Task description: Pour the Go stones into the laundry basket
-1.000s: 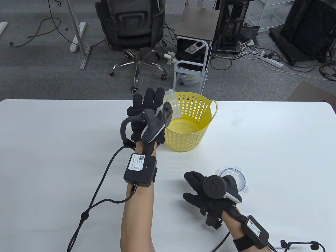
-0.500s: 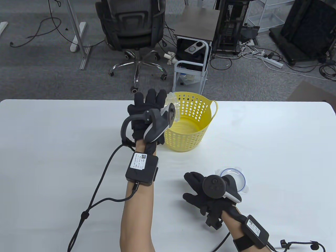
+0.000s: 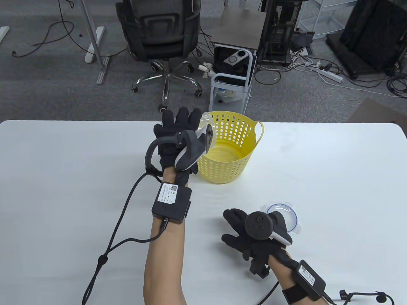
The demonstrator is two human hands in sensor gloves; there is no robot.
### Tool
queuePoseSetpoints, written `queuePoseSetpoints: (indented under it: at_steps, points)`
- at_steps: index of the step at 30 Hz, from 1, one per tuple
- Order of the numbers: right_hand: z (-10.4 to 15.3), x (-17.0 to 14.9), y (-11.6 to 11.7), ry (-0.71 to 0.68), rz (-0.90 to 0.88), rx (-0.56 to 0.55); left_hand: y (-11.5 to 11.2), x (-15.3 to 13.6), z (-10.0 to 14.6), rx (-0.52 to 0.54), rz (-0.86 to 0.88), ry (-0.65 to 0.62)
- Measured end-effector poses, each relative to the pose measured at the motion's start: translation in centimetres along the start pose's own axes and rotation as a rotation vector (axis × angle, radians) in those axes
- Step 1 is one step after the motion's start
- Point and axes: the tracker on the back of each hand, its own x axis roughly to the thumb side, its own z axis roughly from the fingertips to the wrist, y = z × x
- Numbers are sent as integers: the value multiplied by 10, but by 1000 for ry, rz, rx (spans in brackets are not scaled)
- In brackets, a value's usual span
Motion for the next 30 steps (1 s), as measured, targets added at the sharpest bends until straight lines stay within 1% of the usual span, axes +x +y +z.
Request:
queuePoseSetpoints:
  at_steps: [30]
  points:
    - [-1, -1, 0, 12, 2, 16, 0, 1, 0, 3, -41, -7]
